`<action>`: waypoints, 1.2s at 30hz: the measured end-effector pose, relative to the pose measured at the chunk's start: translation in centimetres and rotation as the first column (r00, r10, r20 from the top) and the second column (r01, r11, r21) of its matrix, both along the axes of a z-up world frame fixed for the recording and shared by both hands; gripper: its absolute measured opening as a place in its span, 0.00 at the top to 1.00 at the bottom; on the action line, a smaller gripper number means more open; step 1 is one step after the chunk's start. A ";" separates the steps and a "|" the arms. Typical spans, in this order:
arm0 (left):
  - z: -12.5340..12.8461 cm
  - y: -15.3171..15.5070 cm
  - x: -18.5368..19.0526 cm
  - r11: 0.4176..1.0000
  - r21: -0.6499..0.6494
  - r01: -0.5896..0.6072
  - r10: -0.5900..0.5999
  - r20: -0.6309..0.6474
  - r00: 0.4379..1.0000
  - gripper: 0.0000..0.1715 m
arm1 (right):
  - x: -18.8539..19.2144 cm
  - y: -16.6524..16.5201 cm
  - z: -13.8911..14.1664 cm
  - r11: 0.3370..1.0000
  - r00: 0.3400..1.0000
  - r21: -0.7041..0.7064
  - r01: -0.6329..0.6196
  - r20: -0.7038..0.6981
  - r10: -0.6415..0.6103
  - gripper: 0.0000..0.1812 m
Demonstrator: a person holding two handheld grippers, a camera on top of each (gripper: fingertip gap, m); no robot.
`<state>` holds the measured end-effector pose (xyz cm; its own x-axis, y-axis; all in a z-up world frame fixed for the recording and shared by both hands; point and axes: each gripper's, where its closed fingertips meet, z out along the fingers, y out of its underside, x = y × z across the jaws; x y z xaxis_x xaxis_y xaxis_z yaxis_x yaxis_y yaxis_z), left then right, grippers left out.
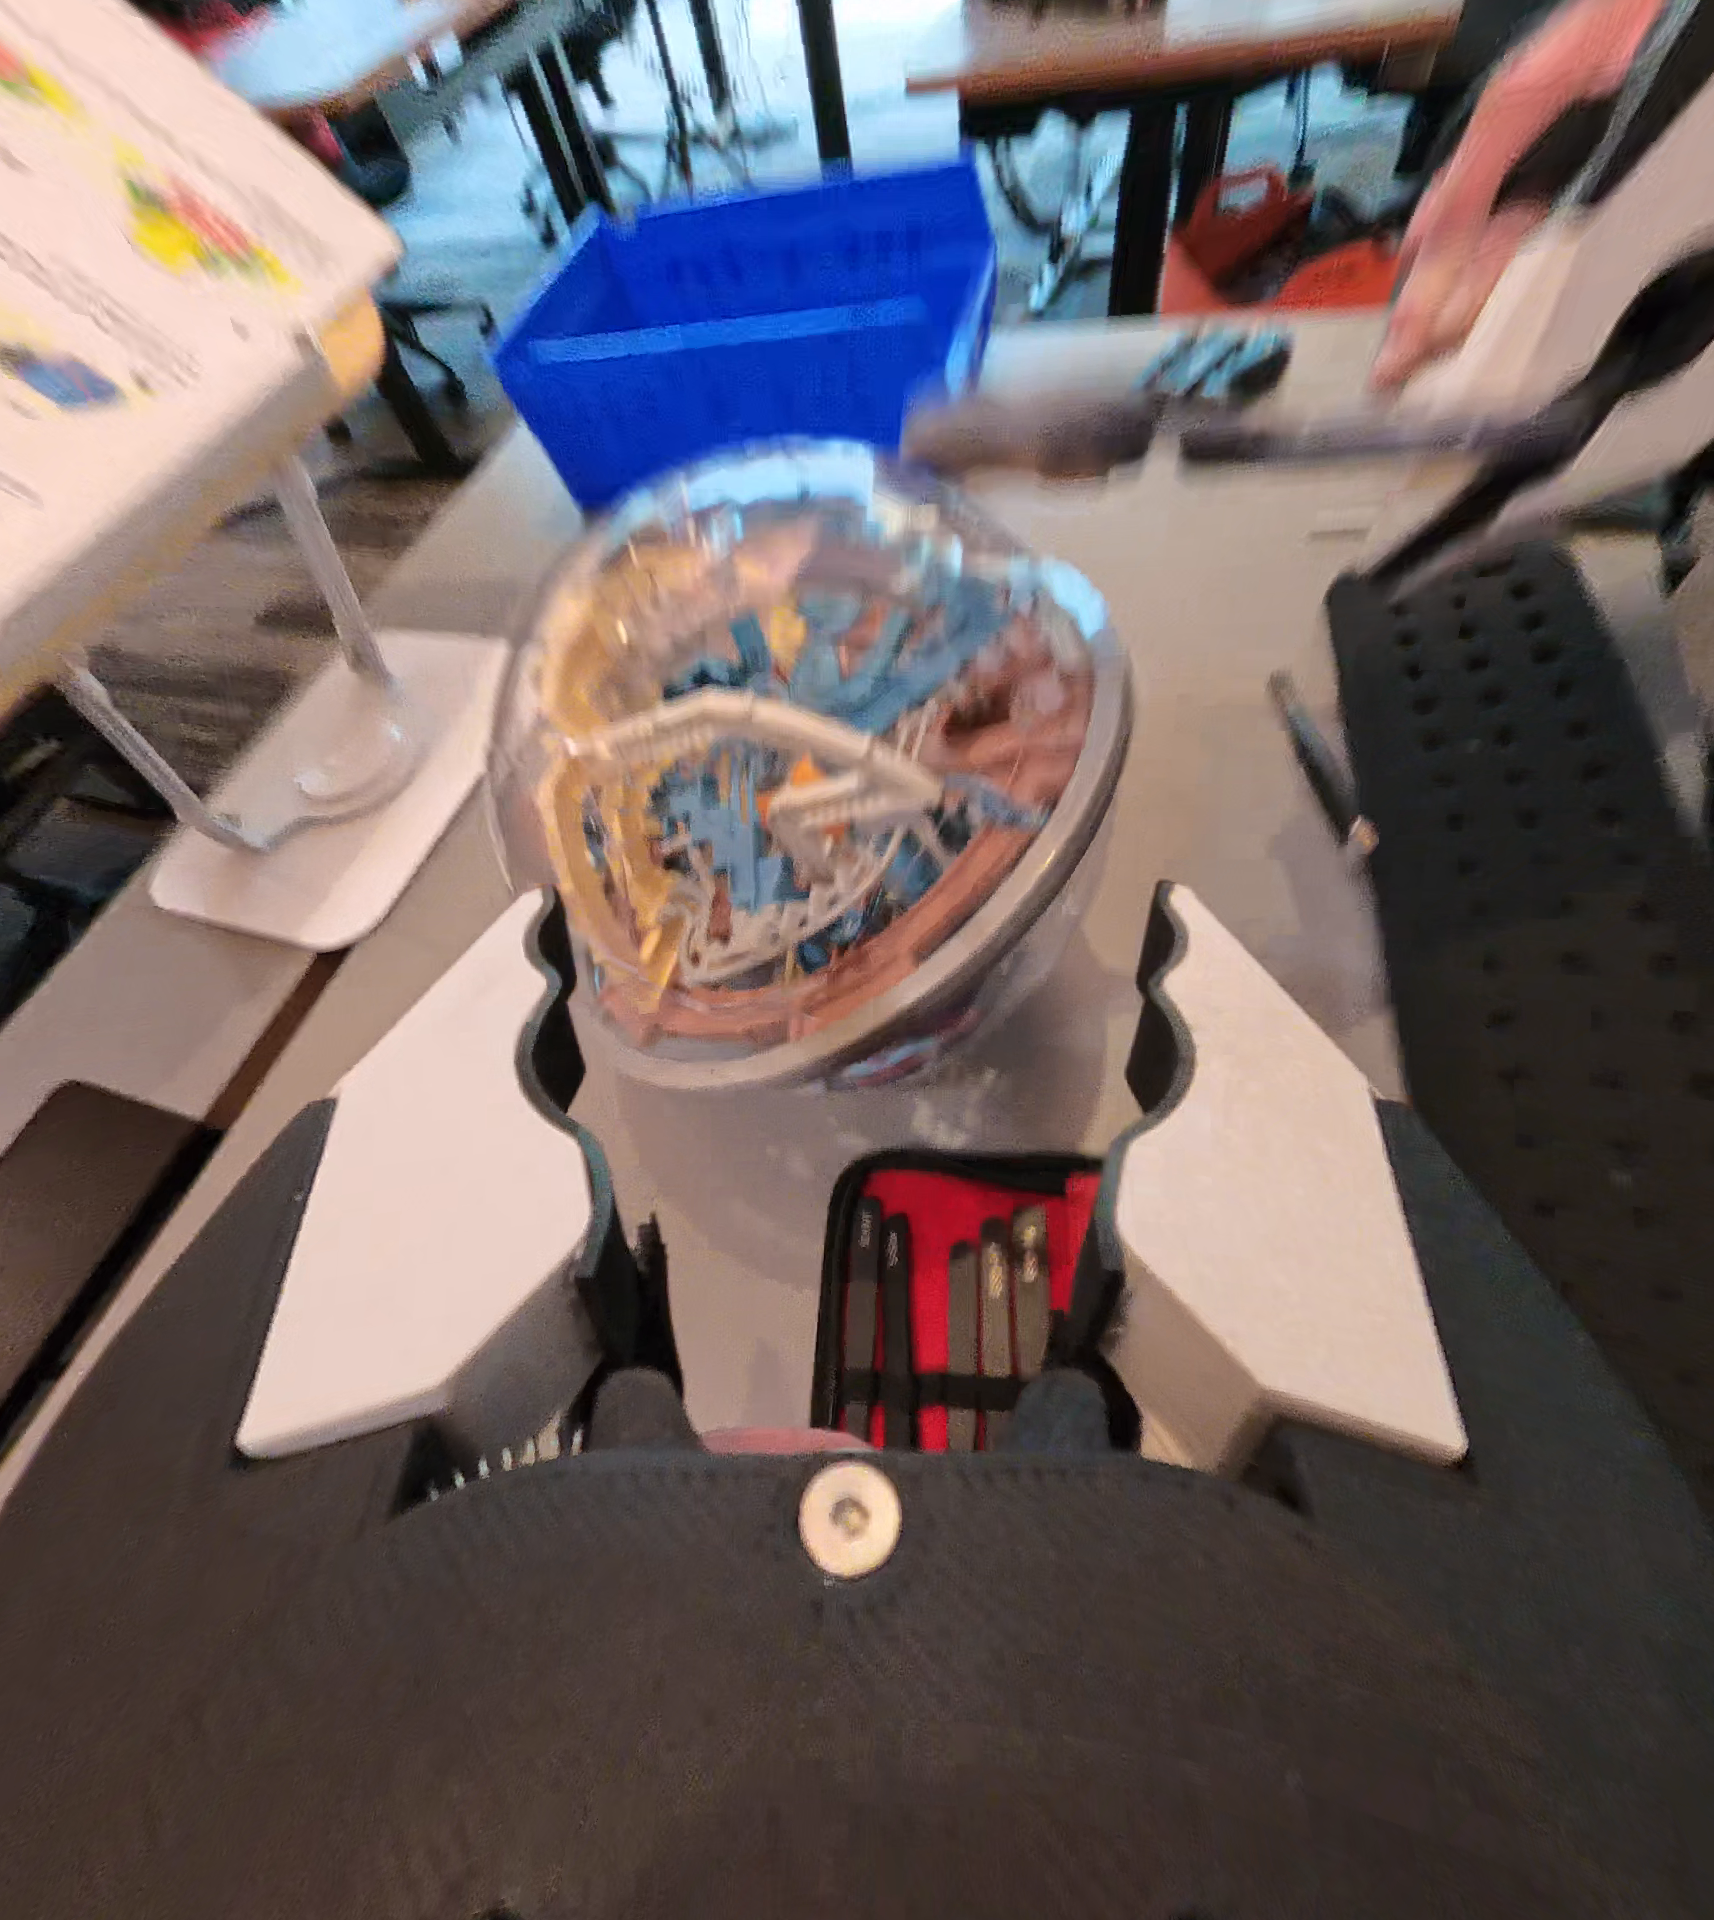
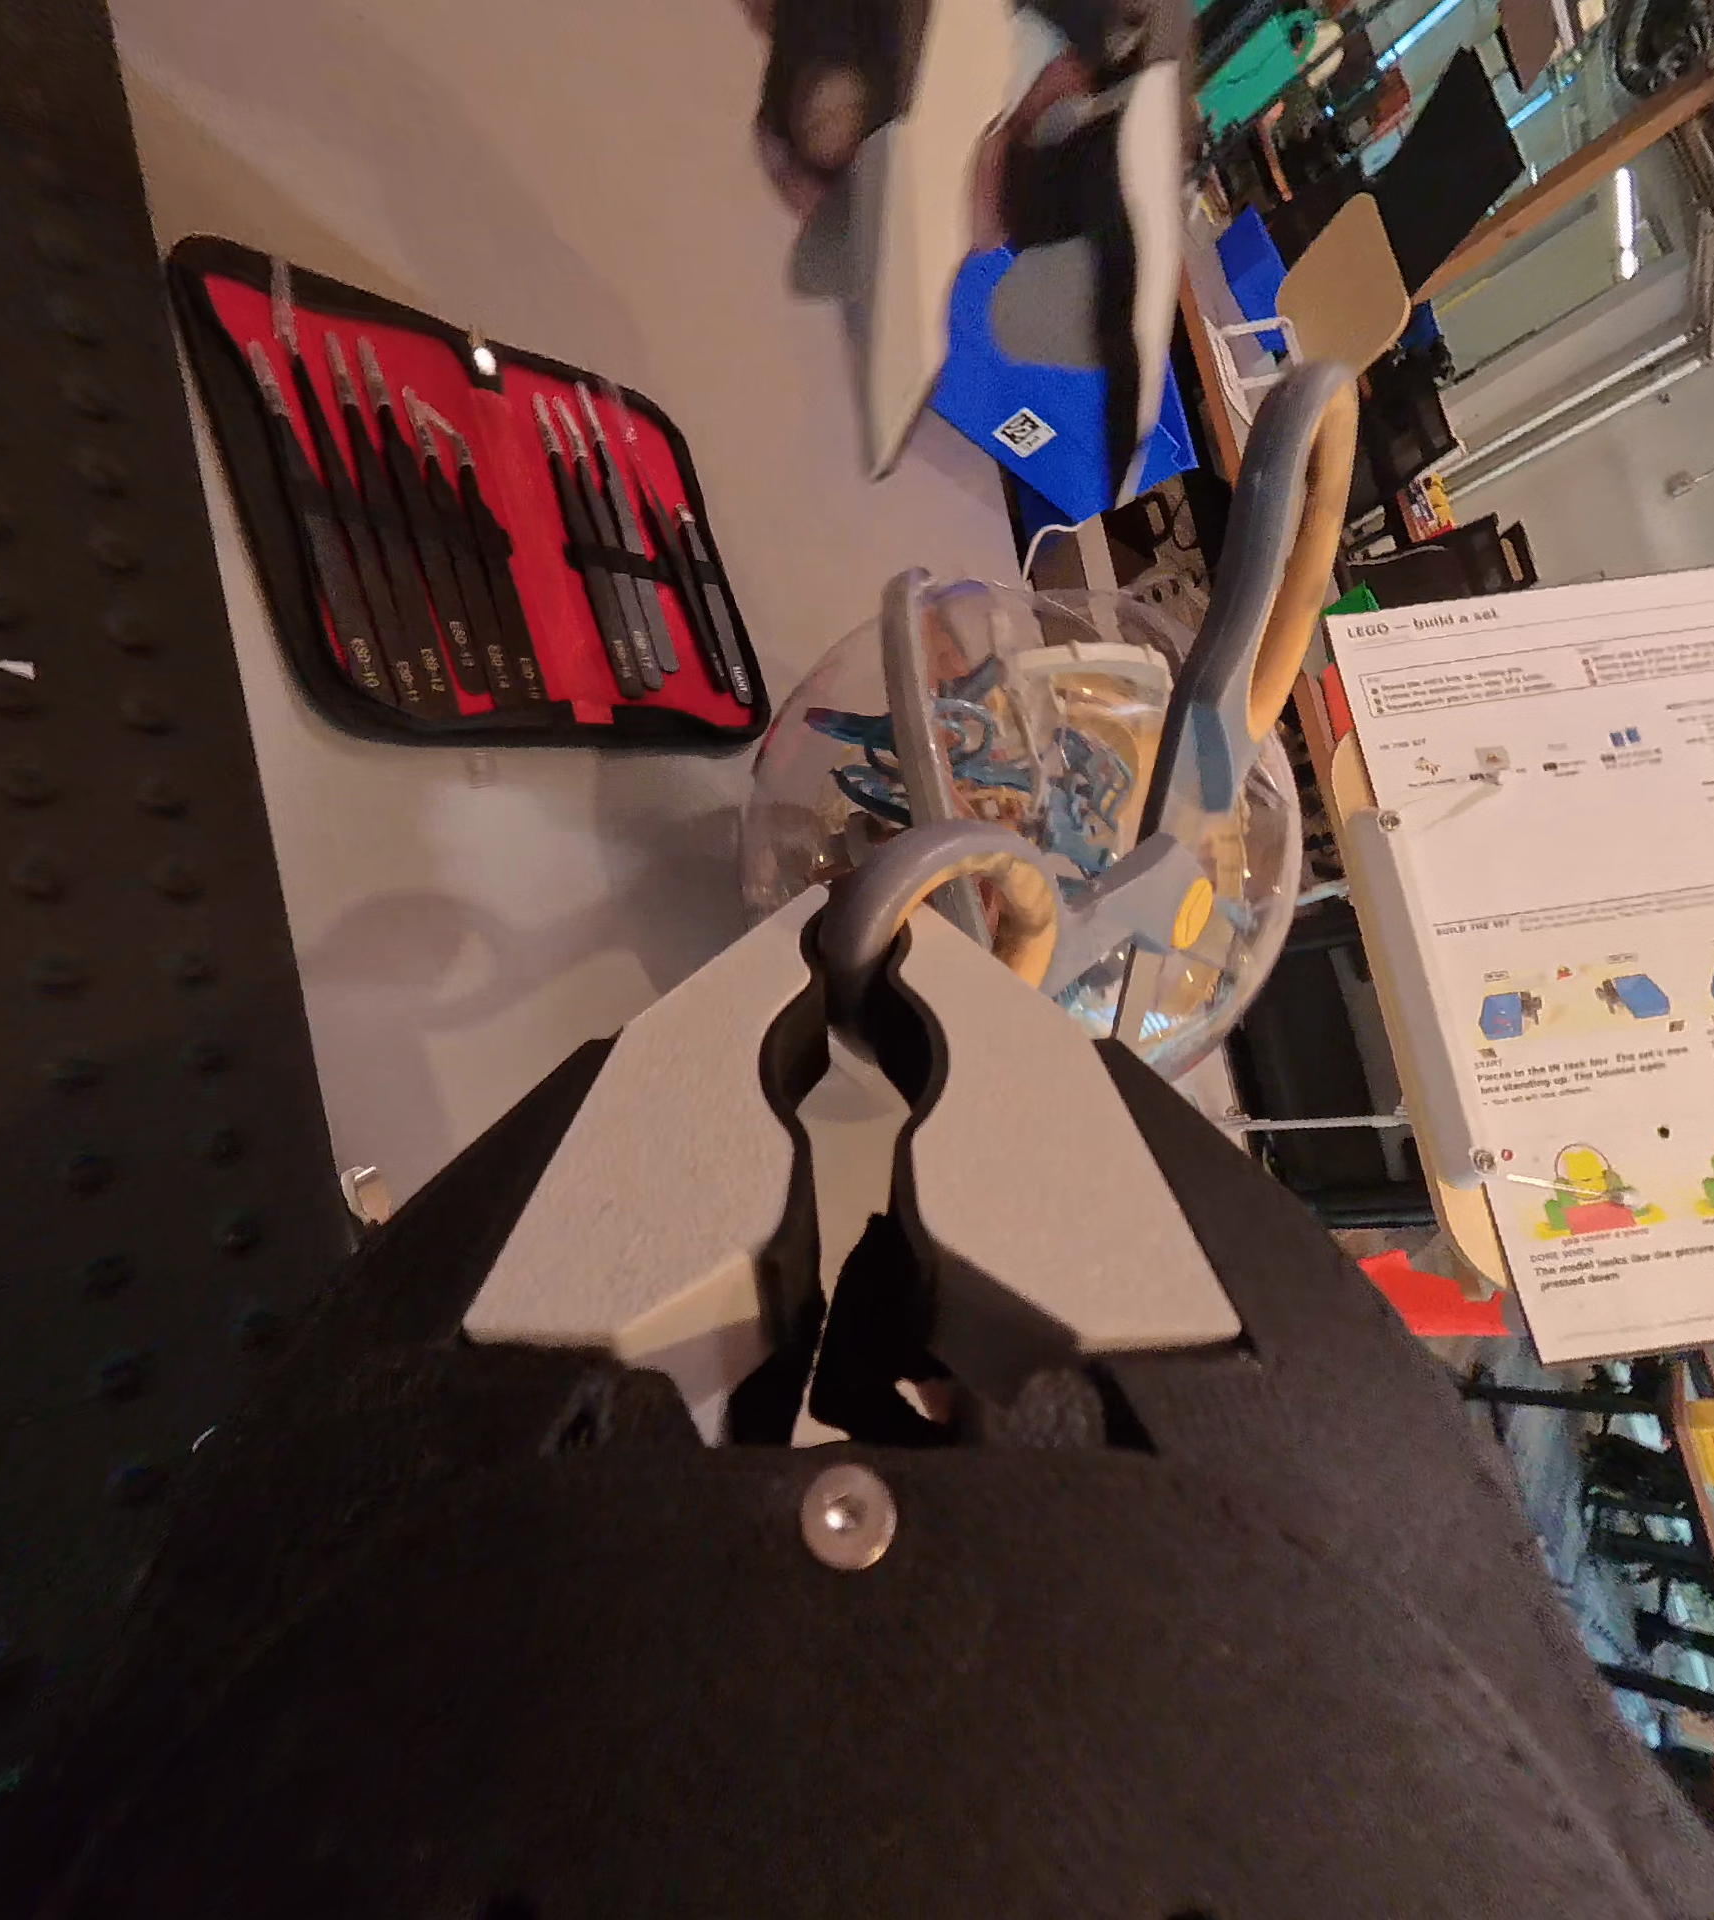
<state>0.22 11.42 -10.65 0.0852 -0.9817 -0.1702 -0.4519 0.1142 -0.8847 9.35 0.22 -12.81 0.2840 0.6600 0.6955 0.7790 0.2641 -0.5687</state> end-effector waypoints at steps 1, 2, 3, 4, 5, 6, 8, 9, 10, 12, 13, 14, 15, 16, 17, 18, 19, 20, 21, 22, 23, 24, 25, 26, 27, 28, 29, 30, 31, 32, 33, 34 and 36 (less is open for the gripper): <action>1.8 -0.8 0.3 1.000 -0.013 0.021 -0.021 0.043 0.999 0.38 | -0.1 -0.2 -0.2 1.000 1.000 0.008 -0.012 0.025 0.012 1.00; 3.4 -1.4 0.8 0.999 -0.013 0.033 -0.032 0.081 0.996 0.38 | -0.3 -0.2 -0.4 1.000 0.999 0.017 -0.017 0.048 0.016 1.00; 4.6 -1.4 1.7 1.000 -0.008 0.020 -0.019 0.102 0.995 0.39 | -0.5 -0.3 -0.6 0.999 0.997 0.024 -0.024 0.069 0.023 1.00; 4.9 -1.8 2.7 0.999 -0.030 0.035 -0.032 0.092 0.995 0.40 | -0.6 -0.4 -0.8 0.999 0.996 0.034 -0.033 0.090 0.030 1.00; 4.3 -2.4 3.6 0.995 -0.068 0.070 -0.067 0.047 0.997 0.39 | -0.7 -0.4 -0.8 0.998 0.994 0.047 -0.035 0.105 0.030 1.00; 3.5 -2.1 4.4 0.994 -0.093 0.053 -0.053 -0.002 0.999 0.41 | -0.8 -0.4 -0.9 0.998 0.993 0.056 -0.034 0.113 0.028 1.00; 1.6 -1.6 5.0 0.979 -0.202 0.029 -0.046 -0.078 0.996 0.44 | -1.0 -0.5 -0.9 0.997 0.993 0.065 -0.034 0.113 0.027 1.00; 1.3 -2.4 5.2 0.952 -0.296 0.075 -0.095 -0.054 0.994 0.47 | -1.0 -0.5 -1.0 0.997 0.993 0.066 -0.029 0.113 0.022 1.00; 1.6 -2.6 5.4 0.922 -0.373 0.103 -0.114 -0.008 0.993 0.53 | -1.0 -0.5 -1.1 0.997 0.993 0.069 -0.023 0.116 0.015 1.00; 2.5 -3.6 5.5 0.870 -0.454 0.191 -0.166 0.093 0.982 0.66 | -0.7 -0.4 -1.3 0.997 0.992 0.079 -0.012 0.126 0.002 1.00; 2.7 -3.9 5.5 0.859 -0.469 0.204 -0.173 0.109 0.979 0.64 | -0.6 -0.4 -1.5 0.997 0.991 0.077 -0.011 0.130 0.001 1.00; 2.9 -4.0 5.6 0.858 -0.469 0.209 -0.170 0.125 0.978 0.62 | -0.6 -0.4 -1.7 0.997 0.992 0.073 -0.011 0.130 0.001 1.00; 3.2 -4.3 5.5 0.850 -0.476 0.225 -0.177 0.144 0.974 0.59 | -0.5 -0.4 -1.7 0.997 0.991 0.075 -0.006 0.133 -0.004 1.00; 3.6 -4.1 5.6 0.852 -0.478 0.215 -0.157 0.159 0.975 0.58 | -0.4 -0.3 -1.8 0.997 0.990 0.082 0.001 0.140 -0.012 1.00; 4.1 -3.4 5.7 0.865 -0.466 0.189 -0.118 0.177 0.977 0.59 | -0.4 -0.2 -1.8 0.996 0.990 0.086 0.006 0.140 -0.018 1.00; 4.7 -3.4 5.8 0.862 -0.466 0.198 -0.114 0.202 0.973 0.61 | -0.3 -0.1 -1.7 0.996 0.990 0.088 0.011 0.136 -0.023 1.00; 5.2 -3.6 5.9 0.855 -0.472 0.218 -0.122 0.226 0.966 0.70 | -0.2 0.0 -1.8 0.996 0.990 0.093 0.019 0.140 -0.032 1.00; 5.3 -3.2 6.1 0.857 -0.474 0.203 -0.100 0.234 0.967 0.77 | -0.1 0.2 -1.9 0.995 0.988 0.101 0.026 0.148 -0.041 1.00; 4.8 -2.9 6.5 0.859 -0.483 0.172 -0.076 0.212 0.974 0.78 | -0.1 0.2 -2.0 0.994 0.988 0.104 0.028 0.149 -0.043 1.00; 4.1 -3.1 6.8 0.856 -0.488 0.169 -0.087 0.186 0.979 0.81 | -0.1 0.3 -2.1 0.994 0.988 0.103 0.027 0.146 -0.042 1.00; 3.6 -3.2 7.1 0.856 -0.490 0.168 -0.090 0.178 0.980 0.84 | 0.0 0.3 -2.2 0.994 0.988 0.106 0.028 0.150 -0.044 1.00; 3.3 -3.2 7.5 0.849 -0.503 0.162 -0.081 0.178 0.981 0.88 | 0.1 0.3 -2.3 0.993 0.986 0.114 0.030 0.159 -0.048 1.00; 3.1 -3.5 7.8 0.837 -0.520 0.174 -0.086 0.189 0.978 0.92 | 0.3 0.4 -2.5 0.992 0.985 0.118 0.035 0.163 -0.054 1.00; 2.7 -3.8 8.2 0.825 -0.535 0.184 -0.093 0.193 0.977 0.91 | 0.4 0.5 -2.7 0.992 0.985 0.117 0.042 0.163 -0.061 1.00; 2.4 -3.8 8.5 0.825 -0.536 0.179 -0.084 0.198 0.977 0.91 | 0.7 0.6 -2.9 0.992 0.984 0.118 0.049 0.167 -0.068 1.00; 2.5 -3.7 8.8 0.824 -0.538 0.175 -0.066 0.216 0.974 0.91 | 0.9 0.7 -3.0 0.991 0.983 0.120 0.058 0.167 -0.078 1.00; 2.7 -4.0 9.0 0.810 -0.554 0.191 -0.065 0.239 0.969 0.92 | 1.1 0.8 -3.0 0.990 0.984 0.119 0.070 0.156 -0.088 1.00; 2.9 -4.4 9.2 0.796 -0.567 0.211 -0.069 0.262 0.963 0.94 | 1.3 0.8 -3.0 0.990 0.986 0.116 0.076 0.139 -0.092 1.00; 2.8 -4.7 9.5 0.794 -0.569 0.215 -0.067 0.269 0.961 0.97 | 1.6 0.8 -2.9 0.990 0.988 0.117 0.082 0.124 -0.097 1.00; 2.8 -5.0 9.7 0.799 -0.562 0.212 -0.063 0.273 0.960 0.99 | 1.9 0.9 -2.7 0.989 0.989 0.119 0.091 0.108 -0.104 1.00; 2.8 -5.3 10.0 0.802 -0.557 0.215 -0.064 0.277 0.959 1.00 | 2.1 0.9 -2.5 0.988 0.990 0.120 0.095 0.090 -0.106 1.00; 2.9 -5.4 10.2 0.809 -0.549 0.208 -0.055 0.281 0.958 0.99 | 2.3 0.8 -2.3 0.989 0.991 0.118 0.095 0.078 -0.104 1.00; 2.9 -5.3 10.6 0.858 -0.484 0.174 -0.052 0.255 0.966 0.91 | 2.6 0.8 -2.3 0.989 0.992 0.112 0.093 0.069 -0.101 1.00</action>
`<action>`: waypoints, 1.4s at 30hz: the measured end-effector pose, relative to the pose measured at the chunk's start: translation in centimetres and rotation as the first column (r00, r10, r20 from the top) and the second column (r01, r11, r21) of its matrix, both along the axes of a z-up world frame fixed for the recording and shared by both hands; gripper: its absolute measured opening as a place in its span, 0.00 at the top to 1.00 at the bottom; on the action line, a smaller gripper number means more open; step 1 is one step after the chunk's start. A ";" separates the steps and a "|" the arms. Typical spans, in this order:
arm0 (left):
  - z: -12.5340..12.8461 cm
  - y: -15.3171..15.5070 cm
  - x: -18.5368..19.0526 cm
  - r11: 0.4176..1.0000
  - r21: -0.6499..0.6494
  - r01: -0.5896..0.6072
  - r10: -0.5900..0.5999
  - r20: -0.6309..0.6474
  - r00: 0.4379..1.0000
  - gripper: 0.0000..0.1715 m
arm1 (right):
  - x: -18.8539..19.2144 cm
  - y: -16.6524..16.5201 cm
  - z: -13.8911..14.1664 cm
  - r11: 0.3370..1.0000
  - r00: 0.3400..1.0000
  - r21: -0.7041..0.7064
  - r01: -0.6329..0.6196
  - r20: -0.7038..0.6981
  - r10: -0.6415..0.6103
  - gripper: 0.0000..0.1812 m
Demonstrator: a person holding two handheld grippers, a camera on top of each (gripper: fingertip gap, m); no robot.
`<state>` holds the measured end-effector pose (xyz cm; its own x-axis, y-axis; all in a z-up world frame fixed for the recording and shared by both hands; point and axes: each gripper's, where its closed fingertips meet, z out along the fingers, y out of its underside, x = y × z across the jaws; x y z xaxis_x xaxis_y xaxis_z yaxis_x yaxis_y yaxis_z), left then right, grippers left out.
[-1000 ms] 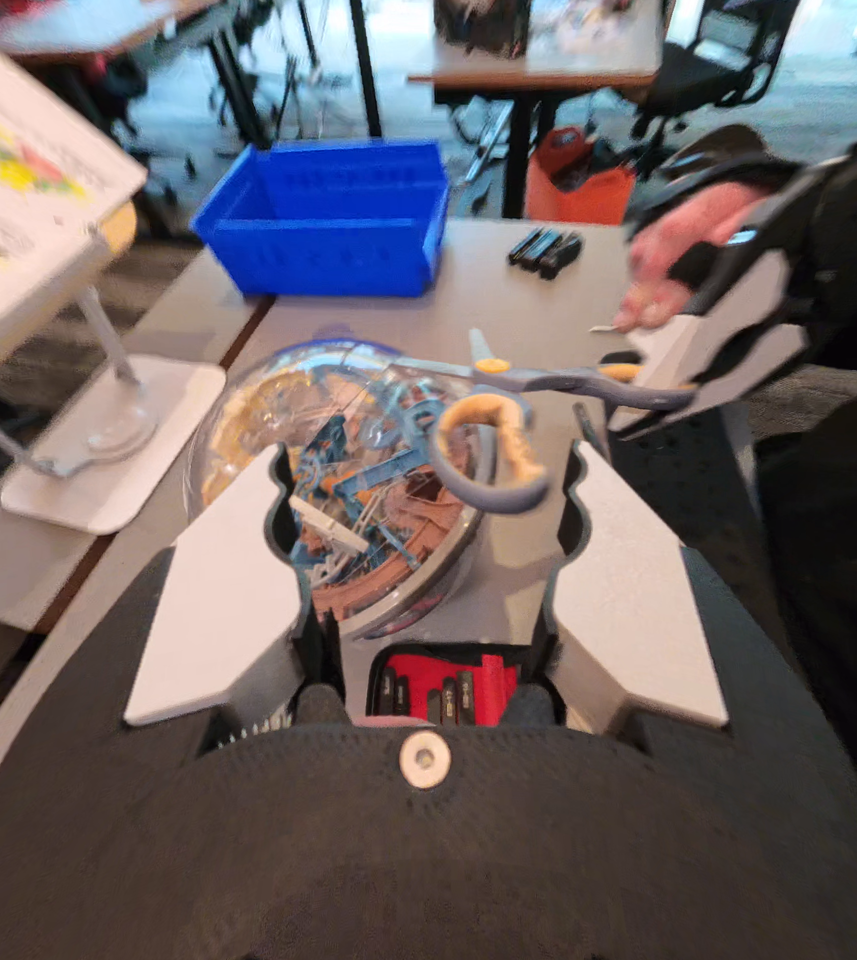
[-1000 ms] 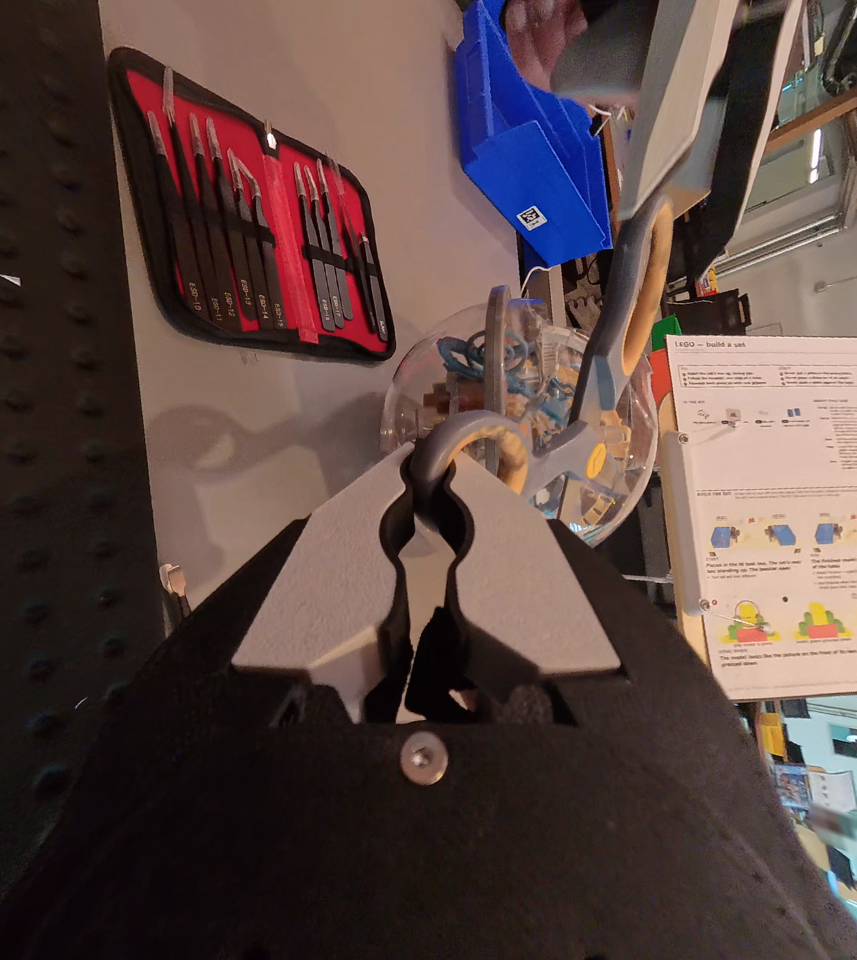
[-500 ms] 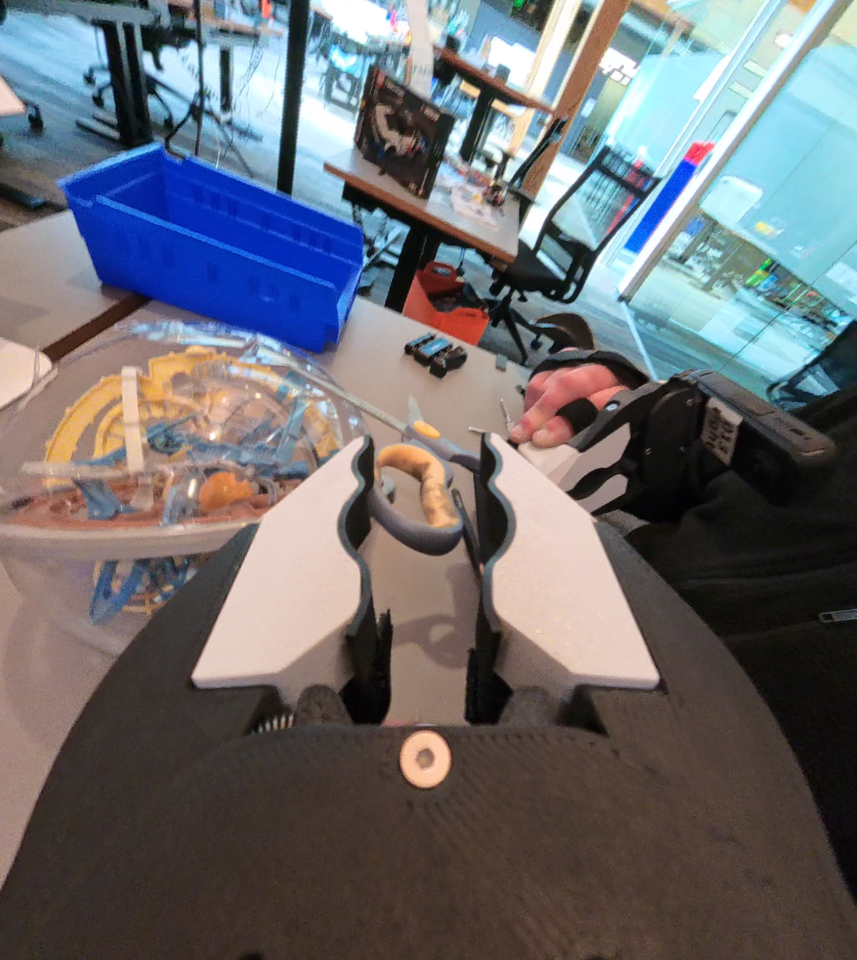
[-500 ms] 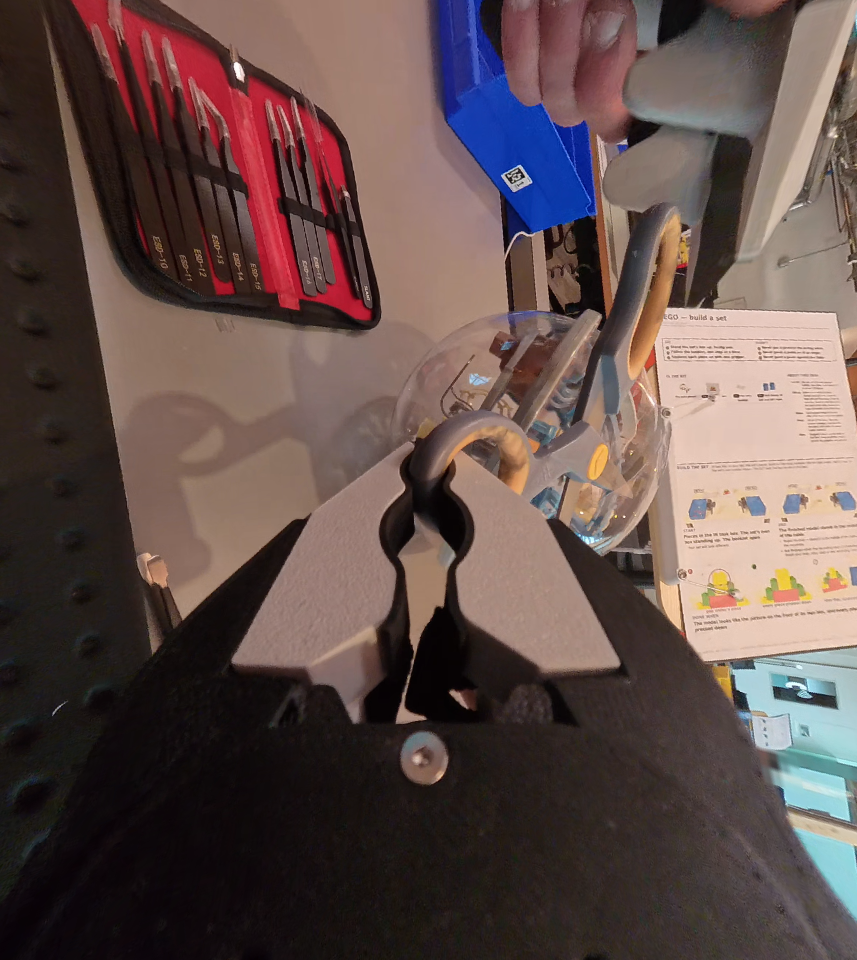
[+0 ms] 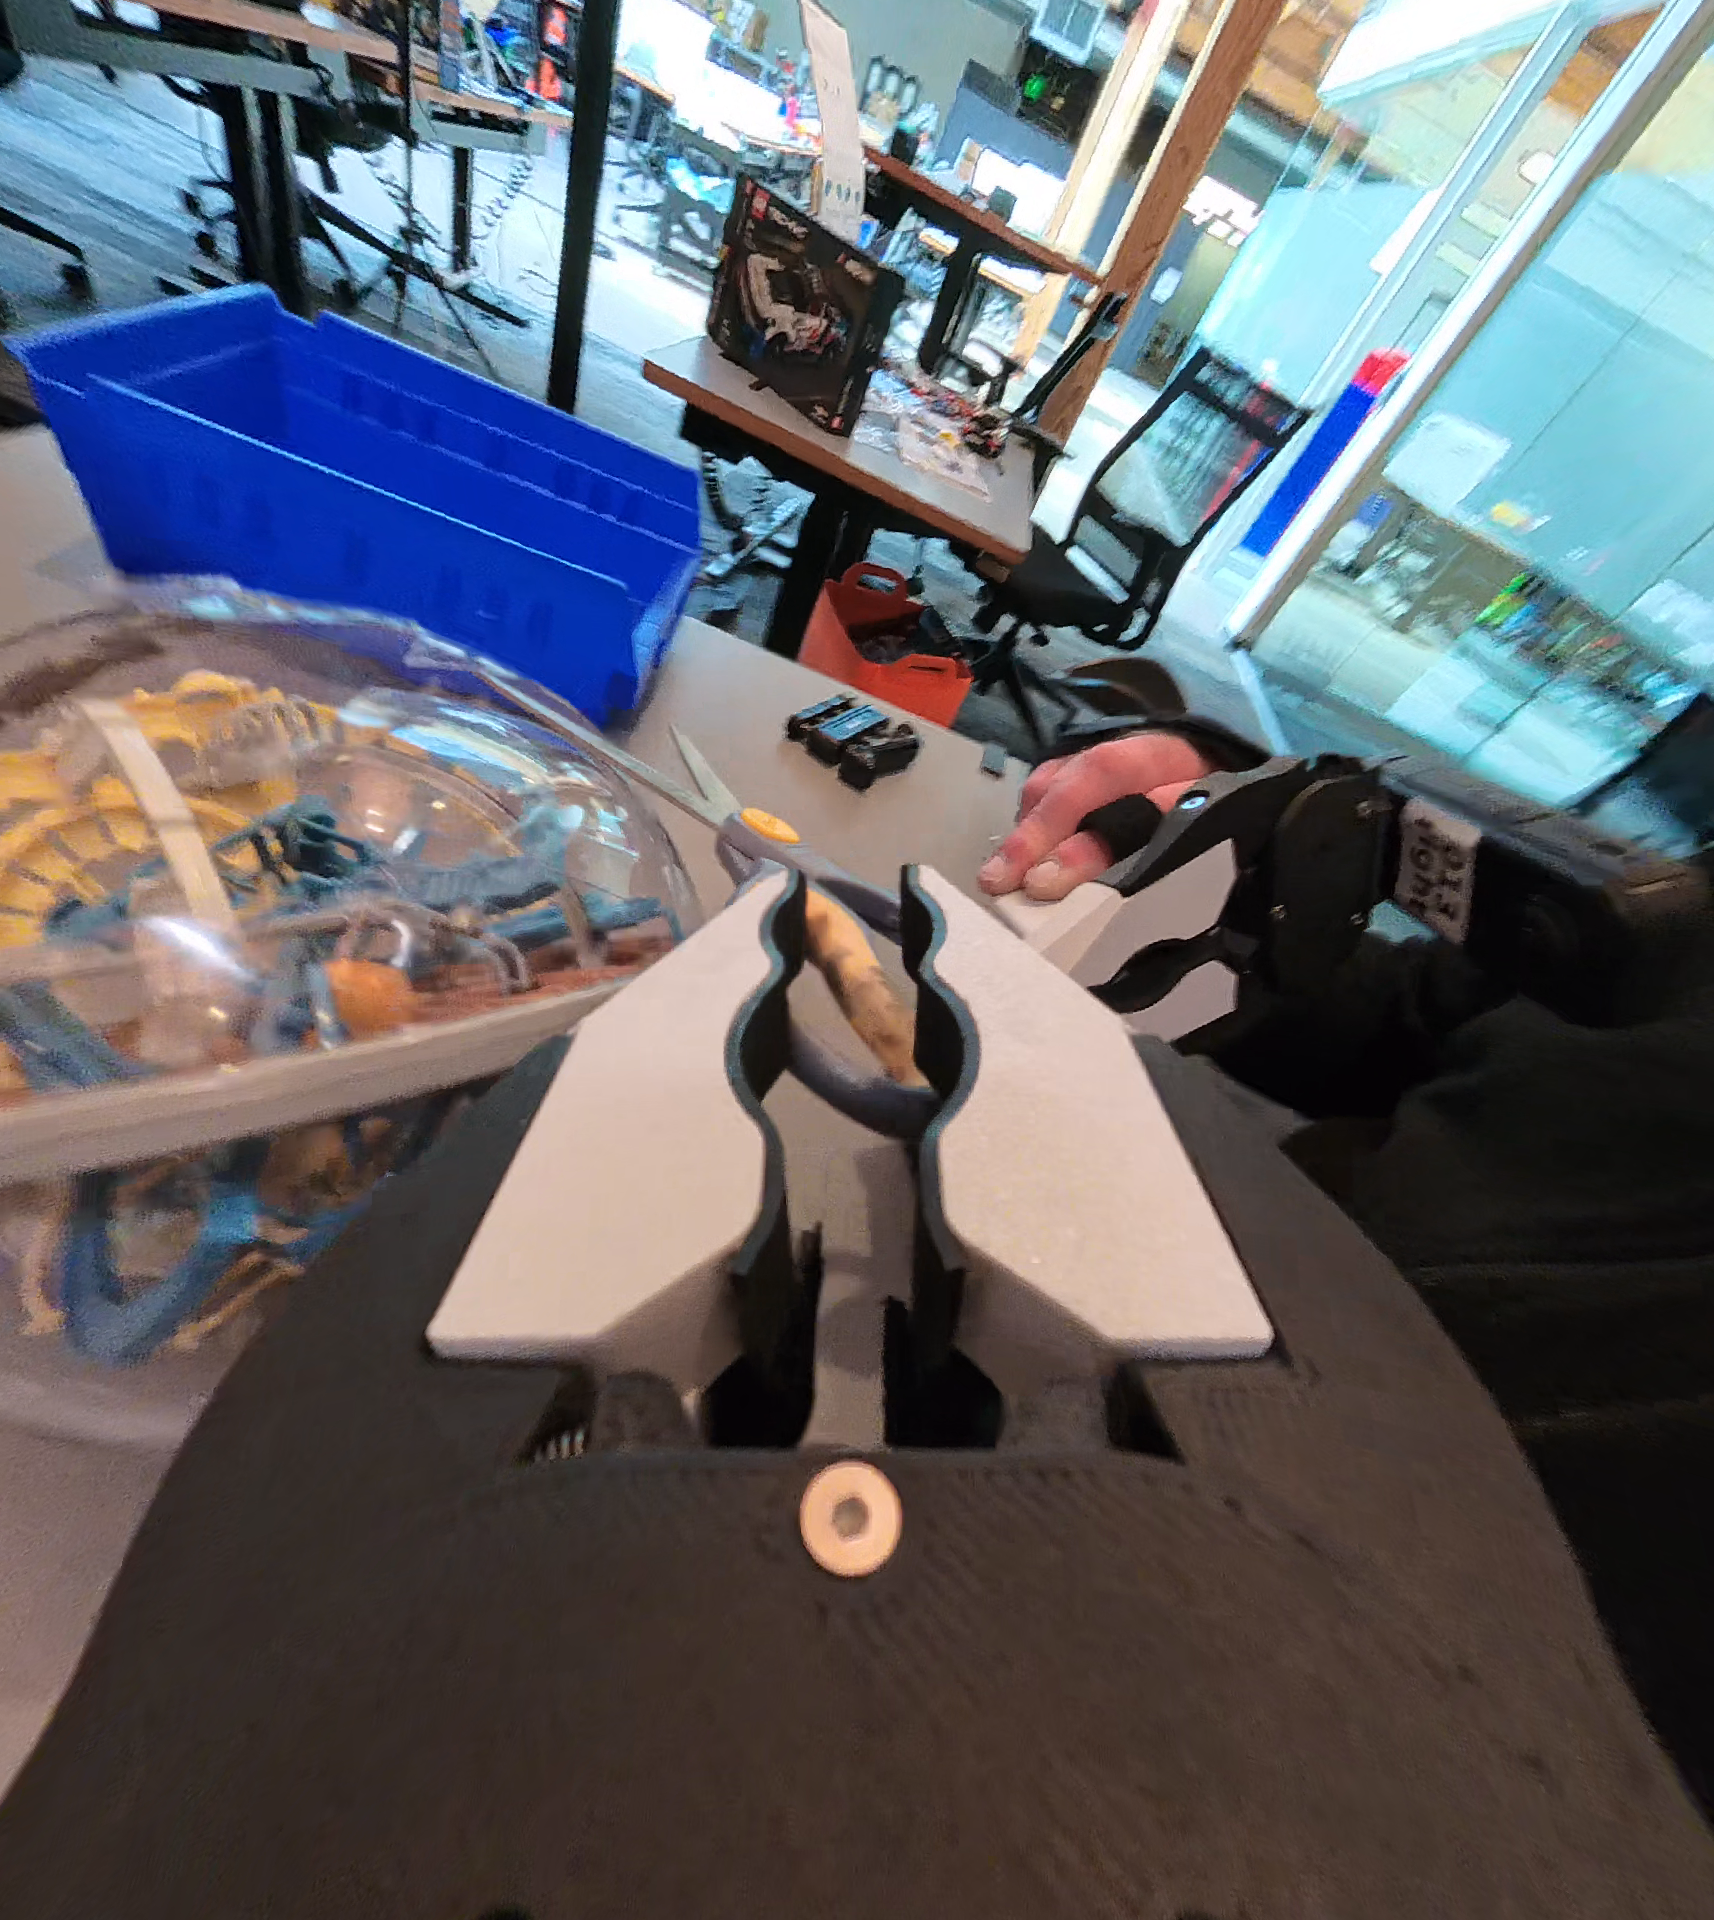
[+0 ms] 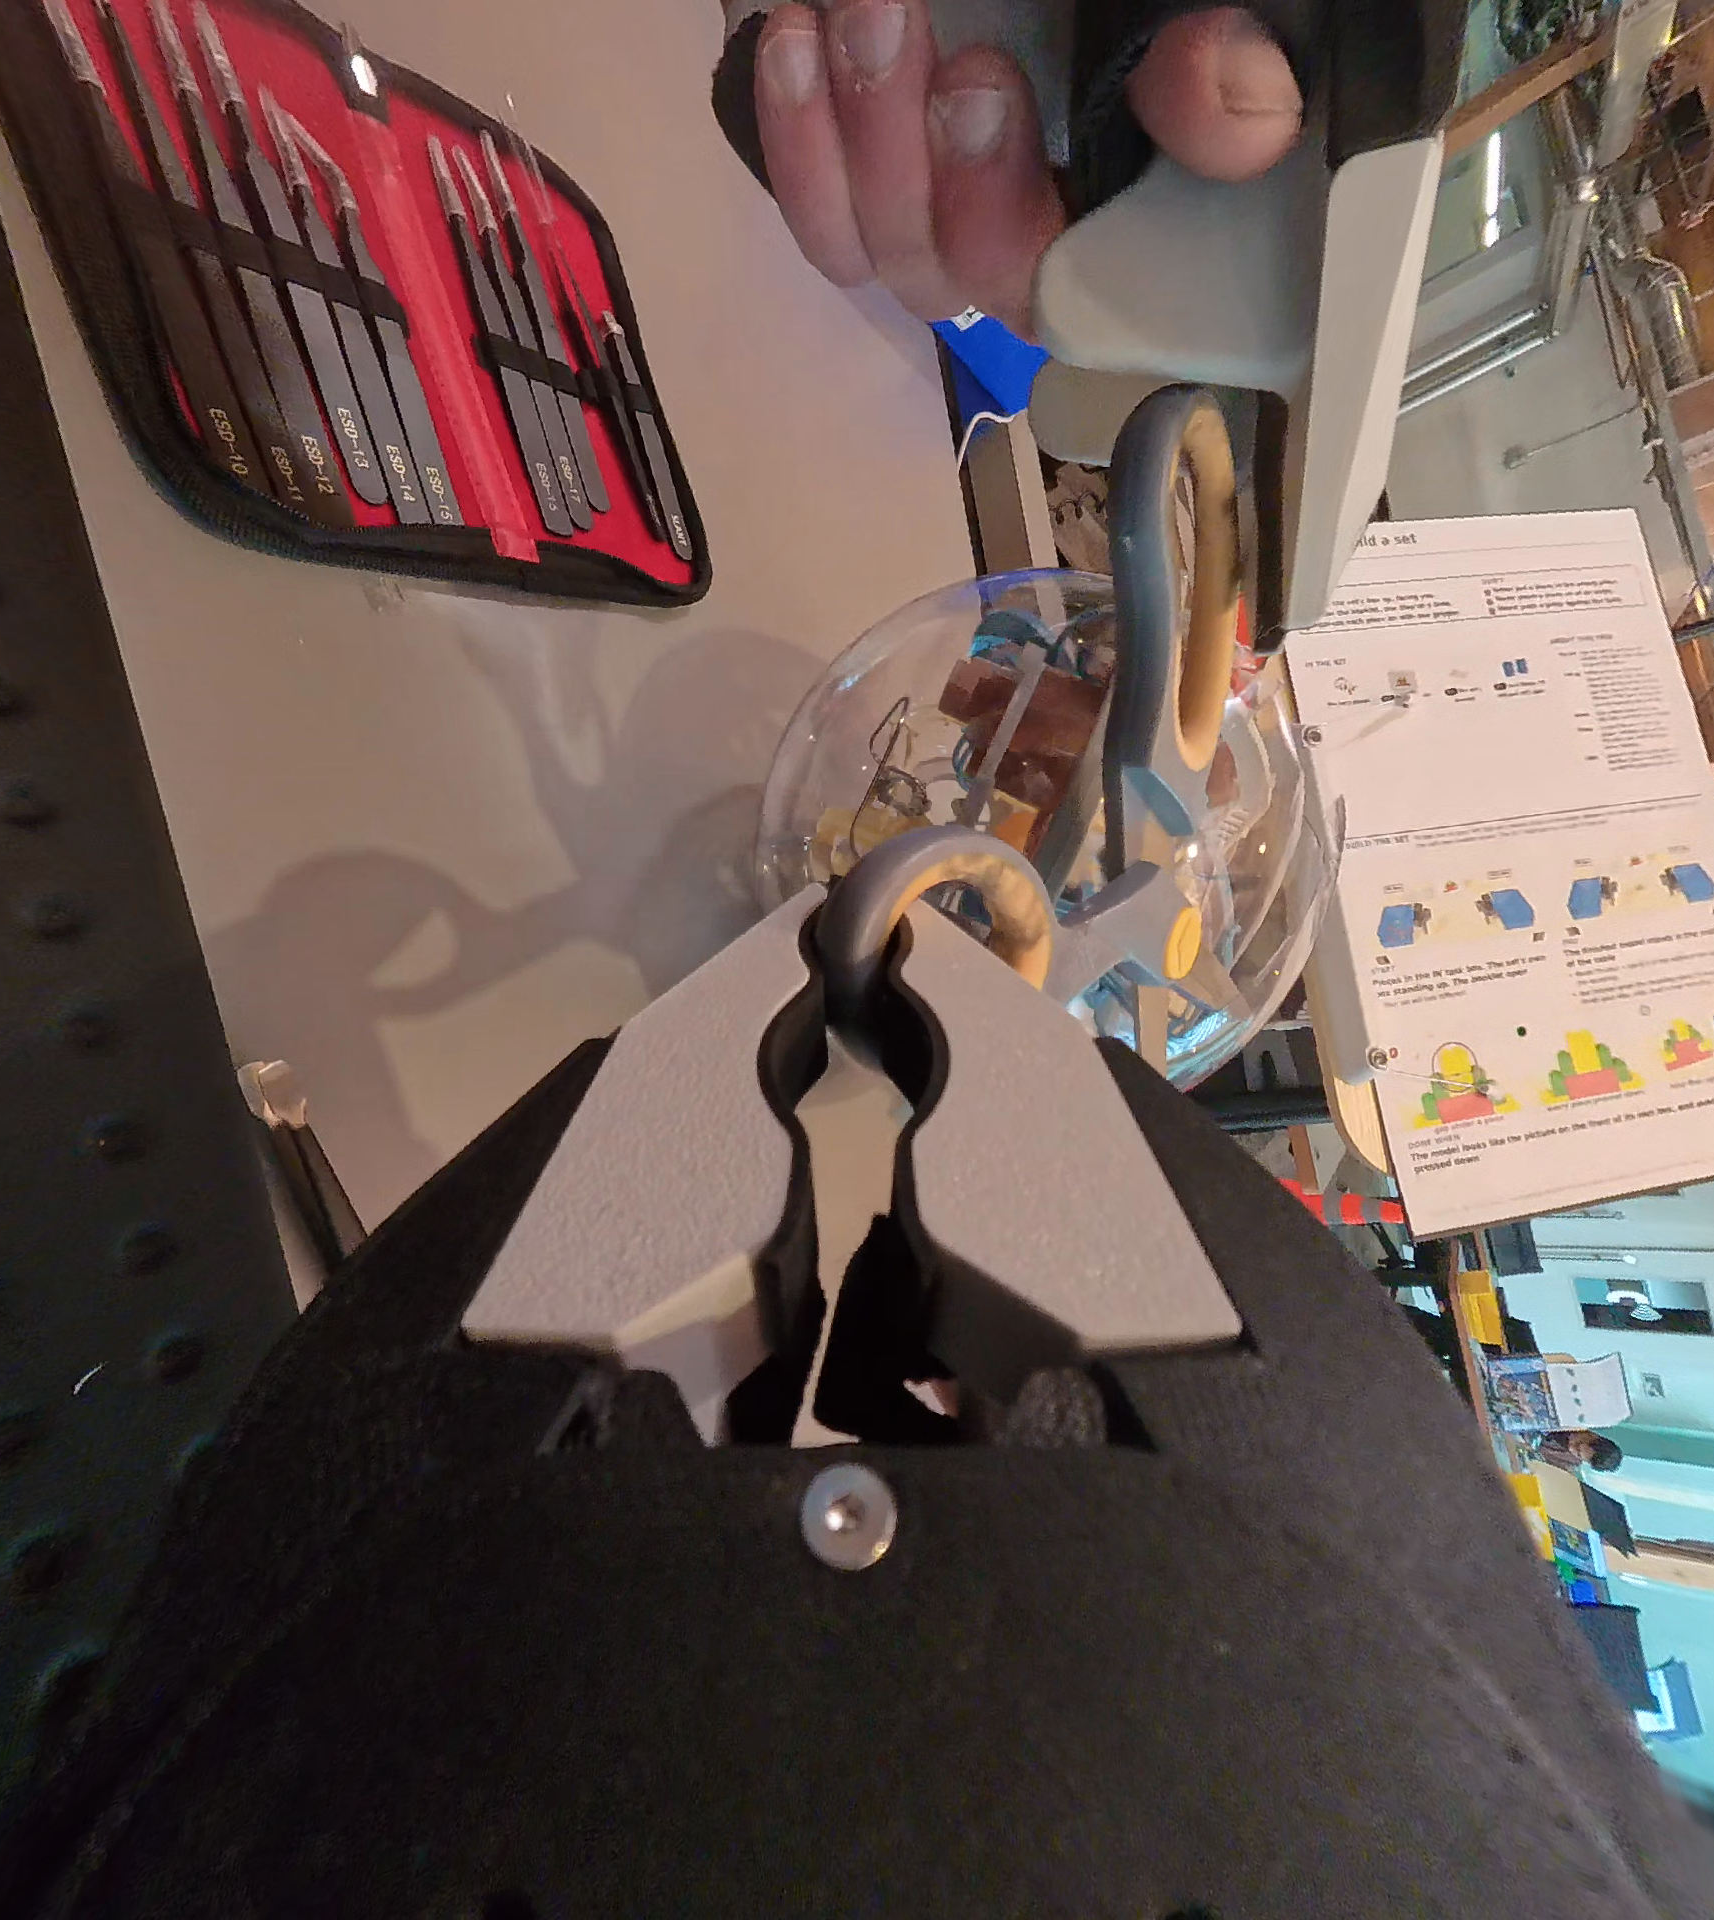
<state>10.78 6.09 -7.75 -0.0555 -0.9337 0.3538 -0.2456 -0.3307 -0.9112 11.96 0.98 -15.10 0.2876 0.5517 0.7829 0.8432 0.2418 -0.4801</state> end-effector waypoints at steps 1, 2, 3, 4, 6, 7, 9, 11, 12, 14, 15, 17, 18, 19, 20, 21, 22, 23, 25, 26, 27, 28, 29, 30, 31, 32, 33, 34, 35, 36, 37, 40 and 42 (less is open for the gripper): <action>0.4 0.4 0.0 0.997 0.066 -0.026 0.026 -0.002 1.000 0.88 | 0.1 0.0 0.0 1.000 1.000 0.000 0.002 -0.003 -0.002 1.00; 1.1 1.0 -0.1 0.991 0.128 -0.049 0.047 0.018 0.999 0.83 | 0.2 0.0 0.0 1.000 1.000 0.001 -0.001 -0.008 0.001 1.00; 2.0 1.5 -0.3 0.983 0.171 -0.066 0.059 0.048 0.997 0.78 | 0.1 -0.1 0.1 1.000 1.000 0.002 -0.008 -0.018 0.008 1.00; 2.6 2.5 -0.6 0.976 0.191 -0.103 0.092 0.068 0.993 0.76 | 0.2 -0.2 0.3 1.000 1.000 0.003 -0.009 -0.028 0.009 1.00; 2.8 3.4 -1.2 0.977 0.183 -0.113 0.102 0.070 0.992 0.70 | 0.3 -0.1 0.4 1.000 0.999 0.003 -0.006 -0.037 0.006 1.00; 2.0 3.4 -1.4 0.978 0.181 -0.100 0.099 0.017 0.995 0.67 | 0.3 -0.1 0.5 1.000 0.999 0.000 -0.010 -0.046 0.010 1.00; 1.2 2.4 -1.4 0.984 0.165 -0.062 0.068 -0.031 0.997 0.61 | 0.6 -0.1 0.7 1.000 0.999 0.006 -0.012 -0.045 0.012 1.00; 1.1 1.1 -1.2 0.993 0.118 -0.017 0.021 -0.033 0.999 0.63 | 0.8 -0.2 0.6 1.000 0.999 0.004 -0.022 -0.031 0.023 1.00; 0.6 0.7 -1.0 0.993 0.116 -0.006 0.012 -0.056 0.998 0.66 | 0.8 -0.2 0.5 0.999 0.999 0.005 -0.032 -0.026 0.032 1.00; -0.8 0.6 -0.3 0.996 0.092 -0.009 0.019 -0.106 0.994 0.77 | 0.7 -0.2 0.6 0.999 0.999 0.011 -0.050 -0.014 0.051 1.00; -1.3 -0.1 0.1 0.999 0.048 0.025 -0.020 -0.113 0.993 0.77 | 0.7 -0.2 0.7 0.998 0.998 0.016 -0.056 -0.008 0.056 1.00; -2.2 -0.5 0.8 0.999 -0.026 0.036 -0.039 -0.122 0.992 0.75 | 1.0 0.0 0.8 0.998 0.999 0.025 -0.052 0.005 0.051 1.00; -2.5 -0.7 1.0 0.998 -0.043 0.041 -0.046 -0.115 0.992 0.75 | 1.2 0.0 0.7 0.999 0.999 0.023 -0.047 0.006 0.047 1.00; -2.6 -1.0 1.3 0.996 -0.076 0.049 -0.057 -0.102 0.993 0.75 | 1.3 0.1 0.7 0.999 0.999 0.020 -0.047 0.000 0.047 1.00; -2.5 -1.3 1.5 0.993 -0.103 0.059 -0.067 -0.084 0.994 0.76 | 1.4 0.1 0.6 0.999 0.999 0.017 -0.045 -0.005 0.045 1.00; -2.6 -1.5 1.7 0.992 -0.106 0.064 -0.072 -0.072 0.995 0.81 | 1.5 0.2 0.5 0.999 0.999 0.015 -0.040 -0.009 0.040 1.00; -3.0 -1.5 1.9 0.995 -0.087 0.050 -0.058 -0.087 0.995 0.82 | 1.7 0.2 0.5 0.999 0.999 0.012 -0.037 -0.013 0.038 1.00; -3.2 -1.5 2.1 0.996 -0.077 0.042 -0.049 -0.097 0.994 0.82 | 1.8 0.3 0.4 0.999 0.999 0.009 -0.038 -0.013 0.038 1.00; -3.5 -1.6 2.4 0.996 -0.076 0.038 -0.046 -0.113 0.992 0.83 | 1.7 0.3 0.3 0.999 0.999 0.005 -0.046 -0.011 0.046 1.00; -3.5 -1.6 2.5 0.996 -0.085 0.037 -0.046 -0.111 0.993 0.84 | 1.5 0.4 0.3 0.999 0.999 0.005 -0.050 -0.011 0.050 1.00; -3.5 -1.6 2.6 0.995 -0.094 0.037 -0.047 -0.106 0.993 0.84 | 1.4 0.4 0.4 0.999 0.999 0.009 -0.051 -0.010 0.051 1.00; -3.7 -1.6 2.7 0.995 -0.097 0.035 -0.045 -0.107 0.993 0.84 | 1.3 0.5 0.4 0.999 0.999 0.011 -0.053 -0.006 0.053 1.00; -3.7 -1.6 2.9 0.995 -0.098 0.025 -0.034 -0.094 0.995 0.84 | 1.3 0.6 0.4 0.999 0.999 0.014 -0.050 -0.001 0.050 1.00; -3.6 -1.5 3.0 0.994 -0.106 0.013 -0.021 -0.073 0.997 0.84 | 1.3 0.7 0.4 0.999 0.999 0.017 -0.044 -0.002 0.044 1.00; -3.4 -1.5 2.9 0.993 -0.116 0.015 -0.021 -0.054 0.998 0.84 | 1.3 0.8 0.4 0.999 0.999 0.019 -0.043 -0.009 0.043 1.00; -3.3 -1.4 2.9 0.994 -0.112 0.013 -0.017 -0.036 0.999 0.84 | 1.2 0.9 0.5 0.999 0.999 0.022 -0.041 -0.015 0.042 1.00; -3.2 -1.3 2.9 0.992 -0.124 0.001 -0.003 -0.019 1.000 0.84 | 1.1 0.9 0.5 0.999 0.999 0.028 -0.033 -0.015 0.034 1.00; -3.2 -1.4 2.9 0.991 -0.130 -0.011 0.011 -0.002 1.000 0.84 | 1.1 1.0 0.5 0.999 0.999 0.032 -0.028 -0.018 0.028 1.00; -3.2 -1.4 2.8 0.989 -0.146 -0.018 0.021 0.021 1.000 0.84 | 1.0 1.0 0.4 0.999 0.999 0.033 -0.029 -0.021 0.029 1.00; -3.1 -1.3 2.7 0.987 -0.159 -0.031 0.039 0.048 0.998 0.84 | 0.9 1.0 0.3 0.999 0.999 0.038 -0.027 -0.020 0.028 1.00; -3.1 -1.4 2.5 0.988 -0.149 -0.042 0.053 0.067 0.996 0.84 | 0.8 1.0 0.3 0.999 1.000 0.043 -0.022 -0.014 0.023 1.00; -3.5 -1.6 2.0 0.984 -0.164 -0.067 0.081 0.084 0.993 0.85 | 0.5 0.9 -0.1 0.999 1.000 0.045 -0.021 0.010 0.020 1.00; -3.8 -1.7 1.6 0.985 -0.152 -0.078 0.091 0.078 0.993 0.85 | 0.2 0.8 -0.4 0.999 0.999 0.043 -0.030 0.024 0.029 1.00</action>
